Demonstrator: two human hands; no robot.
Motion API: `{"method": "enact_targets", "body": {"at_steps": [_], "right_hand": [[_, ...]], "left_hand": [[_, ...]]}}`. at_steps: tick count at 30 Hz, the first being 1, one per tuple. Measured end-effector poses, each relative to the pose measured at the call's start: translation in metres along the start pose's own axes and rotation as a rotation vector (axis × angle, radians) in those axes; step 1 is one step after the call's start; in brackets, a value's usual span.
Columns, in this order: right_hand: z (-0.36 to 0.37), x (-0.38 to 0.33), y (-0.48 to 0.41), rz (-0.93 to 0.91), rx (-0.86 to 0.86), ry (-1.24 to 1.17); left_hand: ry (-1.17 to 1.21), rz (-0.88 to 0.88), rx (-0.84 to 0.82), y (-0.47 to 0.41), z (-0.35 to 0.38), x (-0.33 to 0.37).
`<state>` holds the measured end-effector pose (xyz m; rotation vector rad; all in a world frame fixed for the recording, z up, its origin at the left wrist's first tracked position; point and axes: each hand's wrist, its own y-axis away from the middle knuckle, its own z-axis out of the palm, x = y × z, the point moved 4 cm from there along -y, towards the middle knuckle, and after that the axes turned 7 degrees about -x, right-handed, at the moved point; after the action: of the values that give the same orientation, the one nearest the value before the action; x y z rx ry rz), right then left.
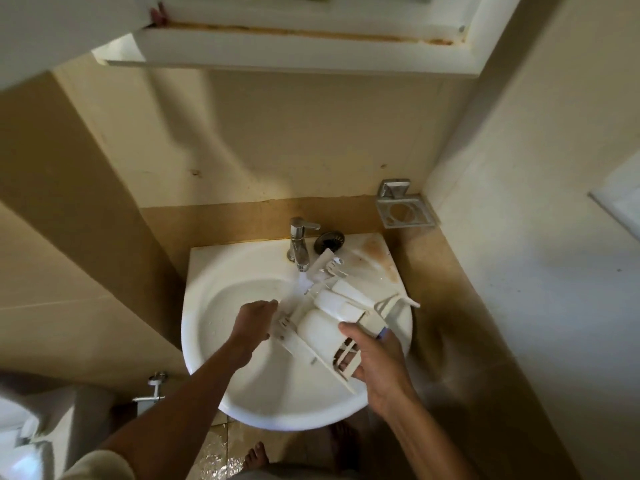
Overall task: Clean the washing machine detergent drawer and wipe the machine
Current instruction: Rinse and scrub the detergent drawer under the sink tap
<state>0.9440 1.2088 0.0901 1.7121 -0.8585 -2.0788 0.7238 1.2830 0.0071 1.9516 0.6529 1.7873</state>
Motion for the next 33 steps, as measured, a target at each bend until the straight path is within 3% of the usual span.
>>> {"method": "enact_targets", "body": {"at_steps": [6, 11, 16, 20, 26, 31, 33], "right_hand": [[-0.004, -0.057, 0.001, -0.221, 0.019, 0.507], [0.024, -0.094, -0.014, -0.2, -0.1, 0.925], [0.044, -0.091, -0.012, -0.24, -0.185, 1.138], [0.053, -0.085, -0.001, -0.341, -0.209, 1.313], [0.077, -0.066, 0.02, -0.607, -0.342, 1.861], [0.054, -0.047, 0.008, -0.812, -0.341, 1.964], [0.042, -0.044, 0.006, -0.85, -0.331, 1.954]], "left_hand": [[0.215, -0.167, -0.287, 0.009, 0.037, 0.009], [0.181, -0.197, -0.31, 0.009, 0.048, 0.0], [0.381, -0.212, -0.312, 0.01, 0.039, -0.01], [0.566, -0.233, -0.286, 0.002, 0.023, -0.022], [0.766, -0.25, -0.358, -0.003, 0.01, -0.032], [0.795, -0.3, -0.542, 0.011, 0.013, -0.029], [0.831, -0.319, -0.513, 0.016, 0.019, -0.026]]}}
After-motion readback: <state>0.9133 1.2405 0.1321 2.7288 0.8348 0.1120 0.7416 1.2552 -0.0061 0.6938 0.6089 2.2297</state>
